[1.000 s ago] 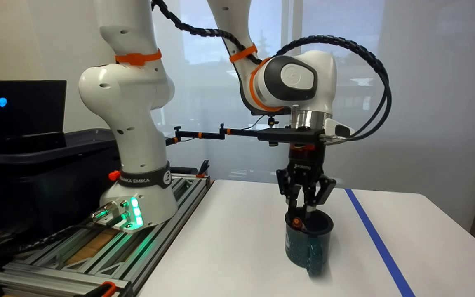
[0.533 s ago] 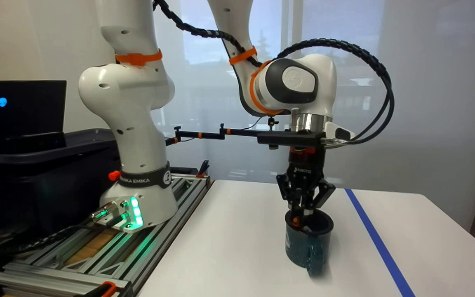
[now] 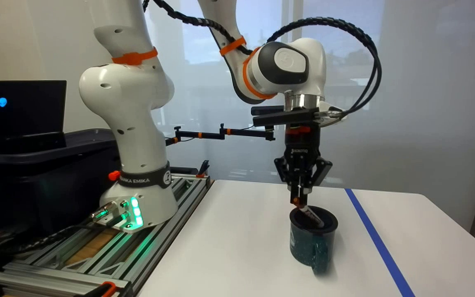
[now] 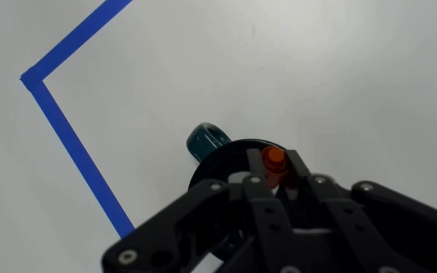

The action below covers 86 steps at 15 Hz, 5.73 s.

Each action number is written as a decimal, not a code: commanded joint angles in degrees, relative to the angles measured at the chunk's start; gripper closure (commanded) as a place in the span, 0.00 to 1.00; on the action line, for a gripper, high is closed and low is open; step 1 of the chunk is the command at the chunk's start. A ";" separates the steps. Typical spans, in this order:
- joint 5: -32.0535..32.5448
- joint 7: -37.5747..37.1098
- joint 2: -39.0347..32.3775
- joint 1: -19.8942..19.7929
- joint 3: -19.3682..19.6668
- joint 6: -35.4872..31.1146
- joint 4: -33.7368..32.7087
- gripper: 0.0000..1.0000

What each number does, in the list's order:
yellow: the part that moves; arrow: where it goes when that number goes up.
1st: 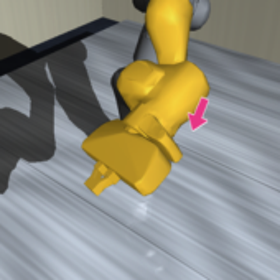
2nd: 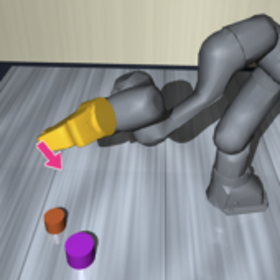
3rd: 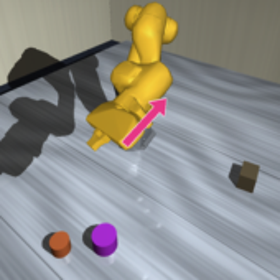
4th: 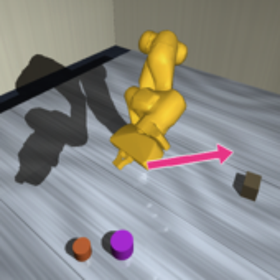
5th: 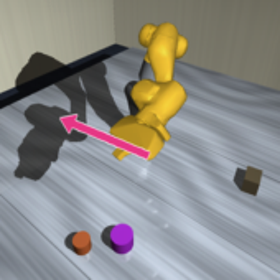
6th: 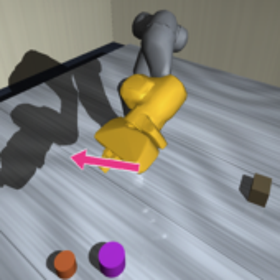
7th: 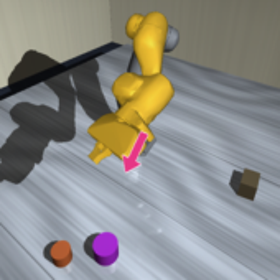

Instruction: Put the sharpie onto the table

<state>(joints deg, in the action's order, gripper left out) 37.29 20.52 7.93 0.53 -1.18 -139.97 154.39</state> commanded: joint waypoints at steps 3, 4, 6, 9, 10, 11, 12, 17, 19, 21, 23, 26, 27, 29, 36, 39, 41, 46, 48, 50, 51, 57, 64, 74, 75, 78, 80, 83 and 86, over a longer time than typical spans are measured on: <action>-1.88 -4.61 14.29 3.62 -3.90 8.62 3.24 0.95; -1.31 -6.31 16.62 4.29 -5.17 10.41 3.67 0.95; -0.06 -7.65 18.66 6.08 -7.49 11.96 2.98 0.95; 1.44 -7.04 17.90 8.16 -8.37 7.36 3.59 0.95; 2.19 -6.92 15.84 8.27 -8.38 5.27 2.68 0.95; 2.95 -6.65 14.72 8.15 -7.97 2.93 2.75 0.95; 3.18 -5.62 13.37 7.91 -6.86 -0.71 2.81 0.95; 0.93 5.54 3.71 5.55 1.14 -21.19 3.46 0.95; -1.96 12.02 -1.09 4.91 4.42 -27.57 3.63 0.95; -5.54 18.51 -5.68 6.18 8.41 -31.69 3.69 0.95; -10.54 24.48 -9.12 6.13 9.46 -33.45 3.71 0.95; -18.98 32.62 -11.76 4.83 7.67 -35.10 3.43 0.95; -21.06 34.68 -11.63 4.46 7.02 -34.22 3.25 0.95; -24.72 38.34 -11.31 3.80 5.89 -32.89 3.24 0.95; -17.52 35.64 -11.20 -0.19 6.23 -21.27 -0.35 0.95; -14.06 34.96 -11.98 -1.54 6.00 -17.15 -2.35 0.95; -12.70 35.15 -12.87 -1.99 5.76 -15.76 -3.48 0.95; -12.02 34.52 -15.51 -1.88 5.06 -16.23 -6.13 0.95; -10.82 34.05 -17.19 -1.74 5.04 -17.20 -7.65 0.95; -9.76 34.54 -19.39 -1.85 5.07 -18.52 -9.21 0.95; -9.38 34.72 -20.39 -1.92 5.10 -19.09 -9.91 0.95; -10.07 36.30 -27.31 -2.70 4.85 -22.65 -13.26 0.95; -9.21 33.93 -26.39 -1.48 5.83 -21.11 -14.57 0.34; -21.11 15.60 -7.15 -0.77 1.16 -1.03 -11.43 0.00; -21.62 12.95 -4.80 -0.67 0.96 1.50 -11.05 0.00; -22.92 4.80 0.37 -0.48 0.61 7.75 -10.56 0.00; -21.66 6.51 -3.17 -0.60 1.15 6.48 -12.85 0.00; -22.02 3.16 -0.29 -0.41 1.16 8.20 -11.83 0.00; -22.05 2.71 -0.13 -0.41 1.15 8.22 -11.43 0.00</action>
<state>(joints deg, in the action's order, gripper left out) 15.18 23.28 7.79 -0.36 -0.49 -131.88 143.03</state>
